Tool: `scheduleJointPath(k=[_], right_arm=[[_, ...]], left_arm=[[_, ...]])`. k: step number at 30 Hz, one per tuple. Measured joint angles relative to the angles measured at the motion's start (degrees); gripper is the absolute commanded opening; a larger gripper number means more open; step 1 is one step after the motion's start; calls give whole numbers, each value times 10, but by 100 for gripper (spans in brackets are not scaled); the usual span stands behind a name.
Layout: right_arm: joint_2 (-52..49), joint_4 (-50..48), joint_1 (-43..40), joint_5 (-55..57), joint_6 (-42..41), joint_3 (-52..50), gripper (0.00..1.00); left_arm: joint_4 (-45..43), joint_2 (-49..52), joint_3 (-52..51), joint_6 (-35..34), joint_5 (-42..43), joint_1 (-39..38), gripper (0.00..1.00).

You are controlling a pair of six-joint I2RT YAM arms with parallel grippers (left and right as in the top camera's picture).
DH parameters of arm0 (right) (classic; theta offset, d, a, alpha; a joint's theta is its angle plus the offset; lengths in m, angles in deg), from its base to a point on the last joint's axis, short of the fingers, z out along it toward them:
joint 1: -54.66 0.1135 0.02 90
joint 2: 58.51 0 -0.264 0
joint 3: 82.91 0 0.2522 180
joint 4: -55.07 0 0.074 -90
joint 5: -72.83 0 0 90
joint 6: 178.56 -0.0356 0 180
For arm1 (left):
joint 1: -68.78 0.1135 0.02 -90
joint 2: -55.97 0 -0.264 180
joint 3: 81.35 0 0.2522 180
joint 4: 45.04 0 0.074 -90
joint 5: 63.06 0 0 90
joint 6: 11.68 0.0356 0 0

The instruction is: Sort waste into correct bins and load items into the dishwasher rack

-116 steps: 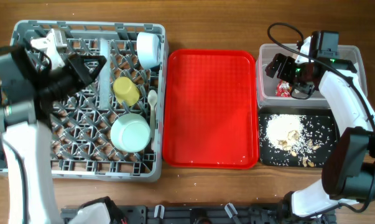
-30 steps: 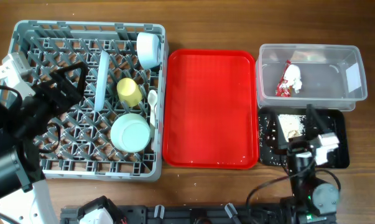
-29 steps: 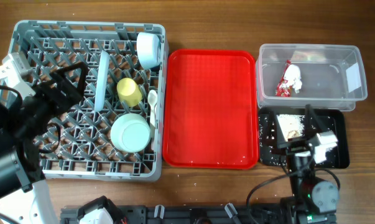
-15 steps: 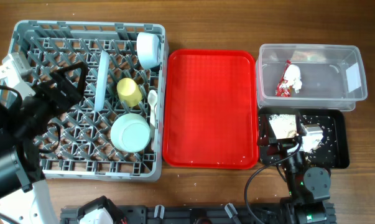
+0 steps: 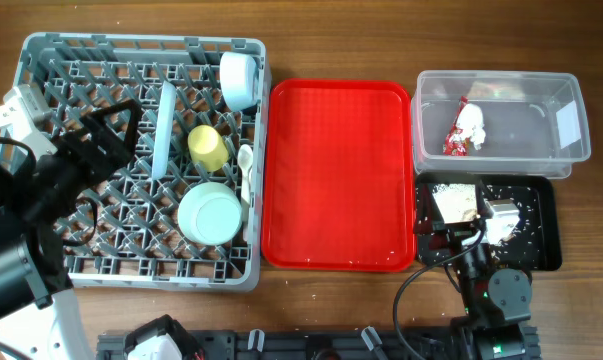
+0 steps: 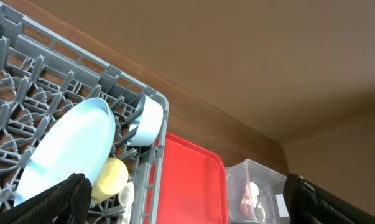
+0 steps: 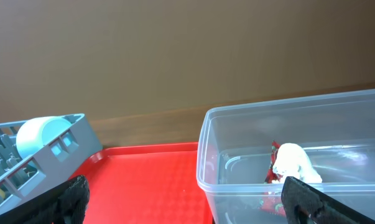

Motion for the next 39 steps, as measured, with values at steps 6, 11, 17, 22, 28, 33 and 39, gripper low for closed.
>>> scheduleJointPath(k=[6, 11, 17, 22, 28, 33, 39], right_arm=[[0, 0, 0, 0, 0, 0, 100], [0, -1, 0, 0, 0, 0, 100], [1, -2, 0, 0, 0, 0, 100], [1, 0, 0, 0, 0, 0, 100], [1, 0, 0, 0, 0, 0, 100], [1, 0, 0, 0, 0, 0, 100], [1, 0, 0, 0, 0, 0, 100]], left_arm=[[0, -2, 0, 0, -8, -44, 100], [32, -132, 0, 1, -98, -232, 100], [-1, -336, -176, 0, -209, -271, 100], [-405, -475, -442, 1, -227, -271, 100], [-584, -542, -617, 0, -256, -272, 100], [-582, -548, -680, 0, -311, -272, 100], [-420, -553, -685, 1, -389, -272, 100]])
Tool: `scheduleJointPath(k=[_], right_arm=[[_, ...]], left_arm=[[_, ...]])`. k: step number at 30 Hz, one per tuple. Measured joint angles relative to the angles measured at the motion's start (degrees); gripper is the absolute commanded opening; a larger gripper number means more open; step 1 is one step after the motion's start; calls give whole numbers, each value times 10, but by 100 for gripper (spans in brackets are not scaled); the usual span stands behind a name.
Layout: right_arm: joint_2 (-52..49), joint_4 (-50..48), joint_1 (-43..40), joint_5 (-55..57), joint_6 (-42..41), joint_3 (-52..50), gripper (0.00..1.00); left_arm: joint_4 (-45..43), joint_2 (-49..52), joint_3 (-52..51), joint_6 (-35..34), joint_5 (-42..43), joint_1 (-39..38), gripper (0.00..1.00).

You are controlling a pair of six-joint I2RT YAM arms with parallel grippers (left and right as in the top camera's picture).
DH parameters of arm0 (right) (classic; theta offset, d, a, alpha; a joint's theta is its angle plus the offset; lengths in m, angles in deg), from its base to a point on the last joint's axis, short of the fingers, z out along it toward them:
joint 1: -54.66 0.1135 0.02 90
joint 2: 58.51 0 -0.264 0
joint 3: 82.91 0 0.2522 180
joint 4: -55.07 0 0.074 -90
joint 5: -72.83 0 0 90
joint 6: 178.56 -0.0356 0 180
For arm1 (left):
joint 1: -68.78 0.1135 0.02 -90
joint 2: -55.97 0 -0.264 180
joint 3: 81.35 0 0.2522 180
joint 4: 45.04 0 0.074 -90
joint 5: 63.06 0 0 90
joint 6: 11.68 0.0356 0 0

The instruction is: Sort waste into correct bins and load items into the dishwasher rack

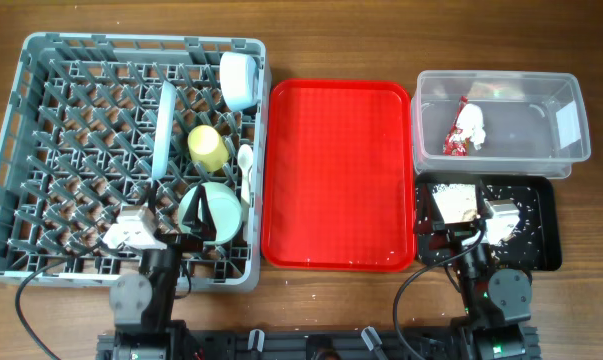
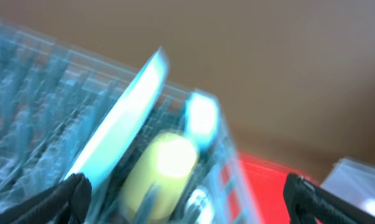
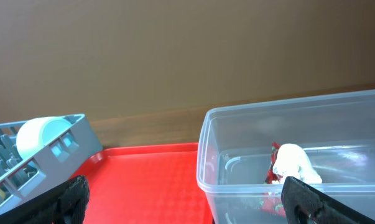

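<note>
The grey dishwasher rack (image 1: pixel 41 60) holds an upright blue plate (image 1: pixel 164 130), a blue bowl (image 1: pixel 239 80), a yellow cup (image 1: pixel 209 147), a pale green bowl (image 1: pixel 216 205) and a white spoon (image 1: pixel 245 160). My left gripper (image 1: pixel 176 228) sits at the rack's front edge, open and empty; its wrist view is blurred, showing the plate (image 2: pixel 122 124) and cup (image 2: pixel 159 165). The right gripper (image 1: pixel 459 238) rests open in front of the black bin (image 1: pixel 546 215). The clear bin (image 3: pixel 287 124) holds a red and white wrapper (image 3: pixel 290 163).
The red tray (image 1: pixel 338 175) lies bare between the rack and the bins. White paper scraps (image 1: pixel 471 205) fill the black bin. Both arm bases stand at the table's front edge.
My left arm was over the rack's left side; now it is drawn back to the rack's front edge, below the pale green bowl. The right arm and all items are unchanged.
</note>
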Motion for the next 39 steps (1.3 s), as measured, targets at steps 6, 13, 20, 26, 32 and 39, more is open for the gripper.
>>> scheduleJointPath(k=[6, 13, 20, 26, 32, 39], right_arm=[[0, 0, 0, 0, 0, 0, 100], [0, 0, 0, 0, 0, 0, 100], [0, 0, 0, 0, 0, 0, 100], [0, 0, 0, 0, 0, 0, 100], [0, 0, 0, 0, 0, 0, 100], [0, 0, 0, 0, 0, 0, 100]], left_arm=[[17, 2, -3, 181, -22, 0, 100], [17, 2, -3, 257, -22, 0, 100], [17, 2, -3, 262, -22, 0, 100], [17, 2, -3, 262, -22, 0, 100], [17, 2, -3, 262, -22, 0, 100], [17, 2, -3, 262, -22, 0, 100]])
